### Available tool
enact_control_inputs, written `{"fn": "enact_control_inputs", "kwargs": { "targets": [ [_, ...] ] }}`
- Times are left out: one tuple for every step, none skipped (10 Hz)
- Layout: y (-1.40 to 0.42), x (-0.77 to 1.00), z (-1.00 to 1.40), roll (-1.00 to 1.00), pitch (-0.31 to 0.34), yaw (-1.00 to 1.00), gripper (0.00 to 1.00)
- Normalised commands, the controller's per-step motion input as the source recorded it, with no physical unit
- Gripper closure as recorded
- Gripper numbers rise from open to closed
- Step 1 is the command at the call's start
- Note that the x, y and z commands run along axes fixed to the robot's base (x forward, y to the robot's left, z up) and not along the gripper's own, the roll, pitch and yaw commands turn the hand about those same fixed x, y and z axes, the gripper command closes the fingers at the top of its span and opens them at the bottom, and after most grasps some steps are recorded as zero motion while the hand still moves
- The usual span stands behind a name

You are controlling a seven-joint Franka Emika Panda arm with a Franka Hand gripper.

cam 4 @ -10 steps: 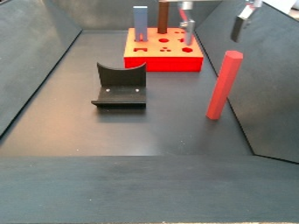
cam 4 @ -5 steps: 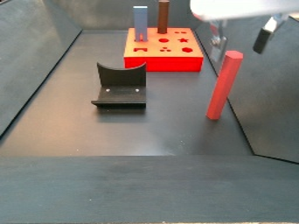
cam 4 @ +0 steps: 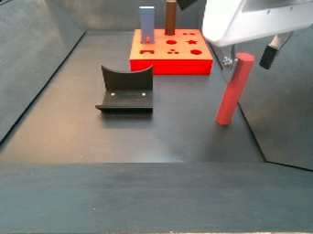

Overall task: Pick up the hexagon object. Move up. Move to above the board. Insert the hexagon object.
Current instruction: Pick up the hexagon object.

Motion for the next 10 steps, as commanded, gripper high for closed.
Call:
{"fn": "enact_control_inputs", "kwargs": {
  "targets": [
    [0.05,0.0,-0.15,0.0,0.0,0.16,0.0],
    [0.0,0.0,0.0,-0.01,0.0,0.0,0.0],
    [0.0,0.0,0.0,0.0,0.0,0.0,0.0],
    [0.0,0.0,0.0,0.0,0.0,0.0,1.0],
    [0.0,0.0,0.0,0.0,0.0,0.0,1.0],
    [0.0,0.0,0.0,0.0,0.0,0.0,1.0],
    [0.0,0.0,0.0,0.0,0.0,0.0,1.0],
    [0.0,0.0,0.0,0.0,0.0,0.0,1.0],
    [0.0,0.0,0.0,0.0,0.0,0.0,1.0],
    [0.0,0.0,0.0,0.0,0.0,0.0,1.0]
  ]
}}
